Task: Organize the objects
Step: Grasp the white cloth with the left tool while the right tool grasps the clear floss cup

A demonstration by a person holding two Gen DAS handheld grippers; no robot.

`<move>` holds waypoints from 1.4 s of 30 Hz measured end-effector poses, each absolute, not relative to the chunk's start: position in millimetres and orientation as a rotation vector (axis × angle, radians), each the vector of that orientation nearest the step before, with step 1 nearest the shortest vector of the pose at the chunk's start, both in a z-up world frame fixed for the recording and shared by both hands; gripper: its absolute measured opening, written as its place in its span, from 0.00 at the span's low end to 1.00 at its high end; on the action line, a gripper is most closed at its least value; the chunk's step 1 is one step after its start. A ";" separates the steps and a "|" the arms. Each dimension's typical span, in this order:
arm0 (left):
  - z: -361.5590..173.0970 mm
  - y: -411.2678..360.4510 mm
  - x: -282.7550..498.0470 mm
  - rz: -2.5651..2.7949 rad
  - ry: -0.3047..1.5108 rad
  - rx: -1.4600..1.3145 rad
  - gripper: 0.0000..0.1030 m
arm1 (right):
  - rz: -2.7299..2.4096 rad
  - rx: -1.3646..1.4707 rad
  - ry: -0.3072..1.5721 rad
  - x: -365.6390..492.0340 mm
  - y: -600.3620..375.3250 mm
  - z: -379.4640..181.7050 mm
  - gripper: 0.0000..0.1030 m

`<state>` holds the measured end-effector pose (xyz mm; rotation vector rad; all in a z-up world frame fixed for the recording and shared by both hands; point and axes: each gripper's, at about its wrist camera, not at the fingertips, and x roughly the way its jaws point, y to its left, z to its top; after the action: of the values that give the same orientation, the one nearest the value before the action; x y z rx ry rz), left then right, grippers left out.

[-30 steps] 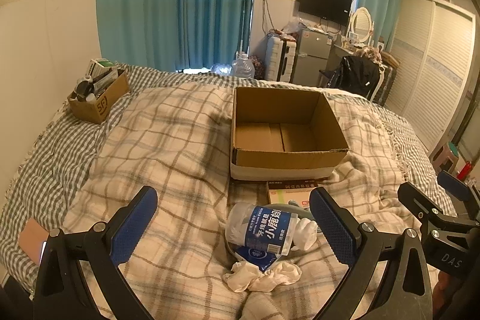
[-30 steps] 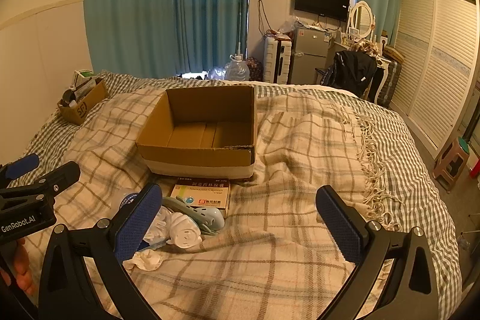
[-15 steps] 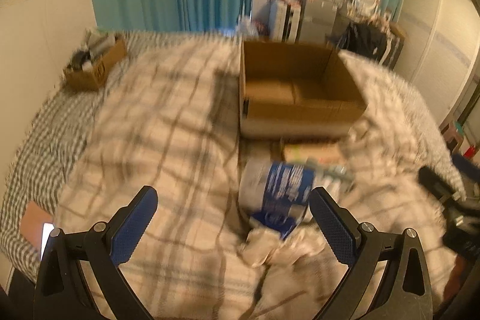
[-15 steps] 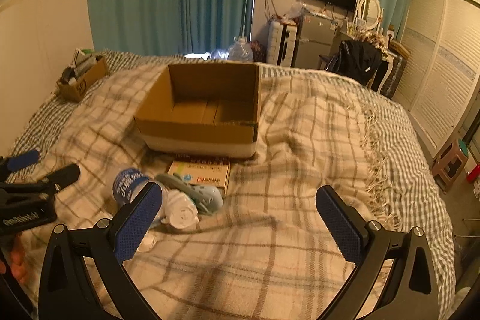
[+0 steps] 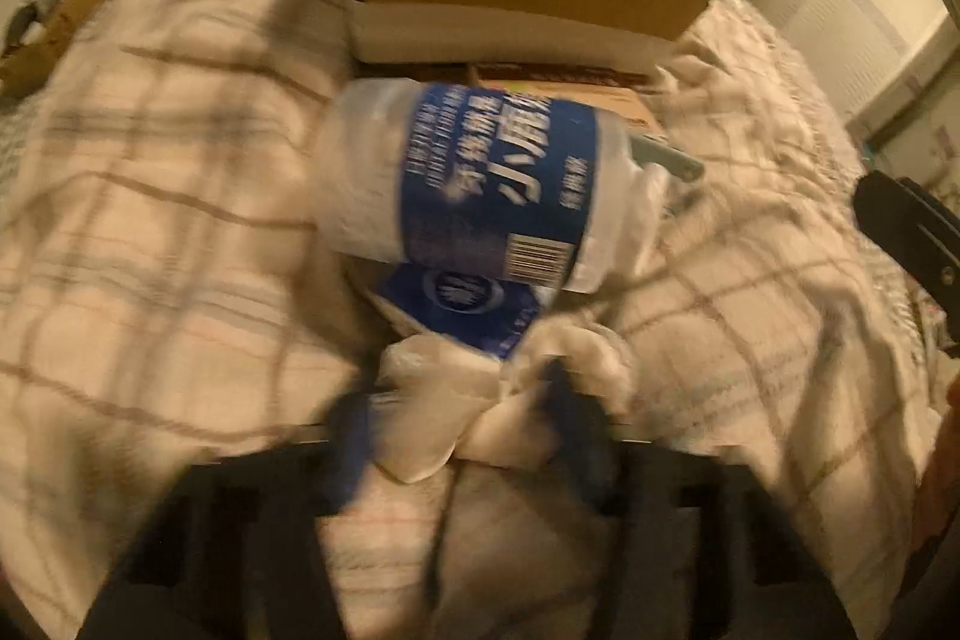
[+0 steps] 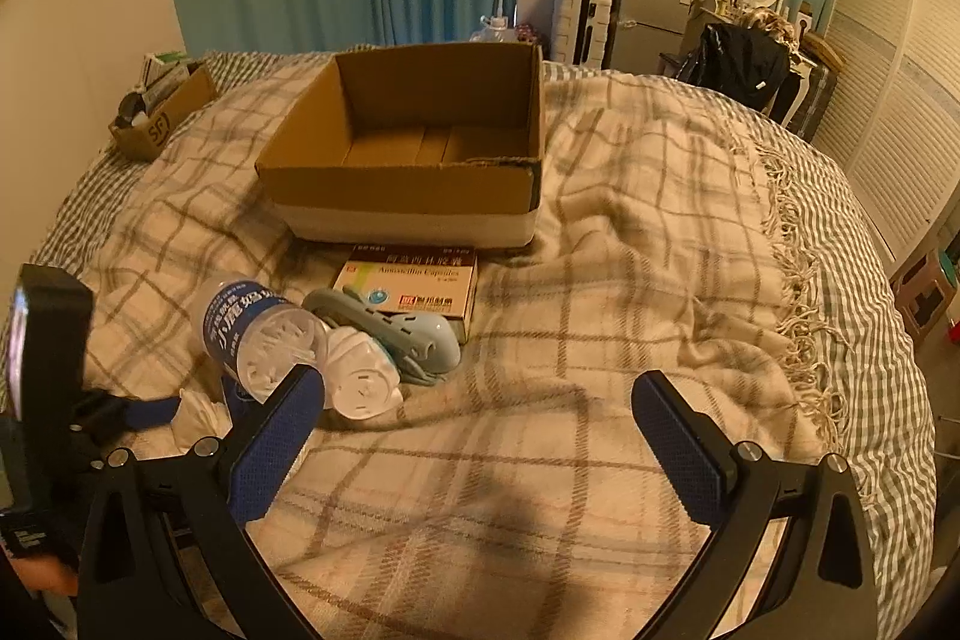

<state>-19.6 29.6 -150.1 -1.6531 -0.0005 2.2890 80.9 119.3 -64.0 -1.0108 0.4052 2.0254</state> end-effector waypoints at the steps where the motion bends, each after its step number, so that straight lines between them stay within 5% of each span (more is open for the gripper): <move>1: -149.1 27.8 -18.7 2.294 -0.011 -1.648 0.22 | 1.992 -0.996 0.416 79.4 118.1 -64.1 0.99; 4: -135.5 15.9 -15.1 2.337 -0.079 -1.600 0.13 | 2.001 -1.003 0.381 75.8 113.2 -61.2 0.99; 14: -56.8 -41.2 -19.6 2.582 -0.031 -1.438 0.12 | 2.137 -1.063 0.298 31.7 93.1 -44.8 0.99; 37: -91.9 -116.0 -50.9 2.570 -0.093 -1.516 0.12 | 2.099 -1.518 0.254 -95.0 111.8 -153.2 0.99; 42: -92.9 -115.2 -50.0 2.556 -0.090 -1.508 0.12 | 2.087 -1.491 0.233 -92.0 106.6 -150.1 0.87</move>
<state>-50.0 -115.2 -92.9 -1.5080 -0.0897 2.5564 -92.0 106.6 -150.1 -1.4906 0.2325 2.0872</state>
